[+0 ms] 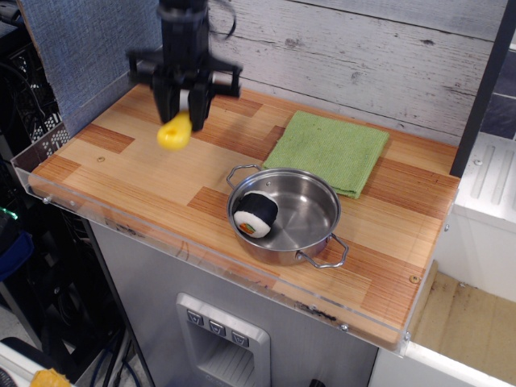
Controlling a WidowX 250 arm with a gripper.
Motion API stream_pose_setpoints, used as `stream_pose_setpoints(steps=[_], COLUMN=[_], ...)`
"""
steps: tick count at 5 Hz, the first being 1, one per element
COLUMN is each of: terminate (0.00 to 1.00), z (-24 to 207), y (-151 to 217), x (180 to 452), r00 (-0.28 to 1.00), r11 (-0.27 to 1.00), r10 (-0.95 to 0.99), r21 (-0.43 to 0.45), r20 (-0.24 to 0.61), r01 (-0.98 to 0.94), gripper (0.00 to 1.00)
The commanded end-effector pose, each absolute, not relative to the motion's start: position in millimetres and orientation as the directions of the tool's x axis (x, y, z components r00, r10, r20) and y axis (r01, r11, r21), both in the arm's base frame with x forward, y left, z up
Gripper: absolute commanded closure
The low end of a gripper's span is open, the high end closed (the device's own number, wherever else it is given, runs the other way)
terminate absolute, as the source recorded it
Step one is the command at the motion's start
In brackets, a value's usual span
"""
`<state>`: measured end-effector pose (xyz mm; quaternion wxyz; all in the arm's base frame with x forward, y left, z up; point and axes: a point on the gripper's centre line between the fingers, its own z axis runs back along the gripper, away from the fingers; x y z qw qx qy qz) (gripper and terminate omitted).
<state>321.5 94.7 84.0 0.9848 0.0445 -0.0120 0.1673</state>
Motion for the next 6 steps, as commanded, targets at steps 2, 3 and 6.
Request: stream_pose_setpoints(steps=[2, 3, 6], terminate=[0.00, 0.00, 0.00], z=[110, 95, 60], y=[-46, -96, -114], x=[333, 339, 347], r00=[0.993, 0.993, 0.997], r11=[1.000, 0.999, 0.997], r10=[-0.011, 0.049, 0.067], r21=[-0.006, 0.005, 0.024], r20=[0.115, 0.105, 0.026], r01=[0.012, -0.050, -0.067], gripper=[1.00, 1.00, 1.00])
